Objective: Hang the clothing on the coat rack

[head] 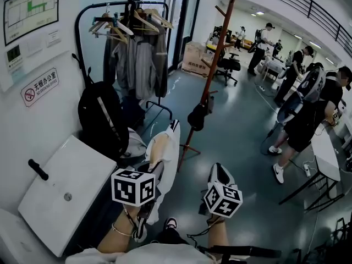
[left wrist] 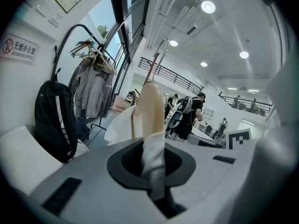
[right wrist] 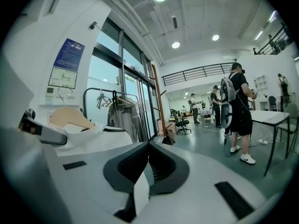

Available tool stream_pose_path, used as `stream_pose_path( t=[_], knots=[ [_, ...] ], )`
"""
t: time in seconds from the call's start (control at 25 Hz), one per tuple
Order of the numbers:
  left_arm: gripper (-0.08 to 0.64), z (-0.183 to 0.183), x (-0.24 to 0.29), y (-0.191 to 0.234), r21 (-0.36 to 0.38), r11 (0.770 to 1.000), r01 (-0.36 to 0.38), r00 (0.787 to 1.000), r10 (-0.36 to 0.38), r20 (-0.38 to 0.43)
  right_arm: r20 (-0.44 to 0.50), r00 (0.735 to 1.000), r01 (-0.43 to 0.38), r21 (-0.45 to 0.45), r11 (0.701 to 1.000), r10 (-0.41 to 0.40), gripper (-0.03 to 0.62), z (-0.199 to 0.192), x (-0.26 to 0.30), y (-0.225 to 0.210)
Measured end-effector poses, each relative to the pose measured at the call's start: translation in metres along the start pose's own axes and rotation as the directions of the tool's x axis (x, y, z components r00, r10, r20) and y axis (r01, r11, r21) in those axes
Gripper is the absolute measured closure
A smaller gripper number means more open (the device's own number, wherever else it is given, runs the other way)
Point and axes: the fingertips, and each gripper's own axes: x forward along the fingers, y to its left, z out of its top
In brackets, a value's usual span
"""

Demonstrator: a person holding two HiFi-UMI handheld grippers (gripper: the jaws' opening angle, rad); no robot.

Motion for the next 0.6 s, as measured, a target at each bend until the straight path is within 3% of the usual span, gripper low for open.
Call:
stream_pose_path(
  t=[0.6],
  knots=[
    [0.534, 0.045, 0.085, 0.018, 0.083, 0.996, -0.015, 0.999, 0.018, -0.038, 0.029, 0.998, -0.058, 0.049, 0.997, 0.056, 0.569, 0.027, 0.097, -0.025]
  ],
)
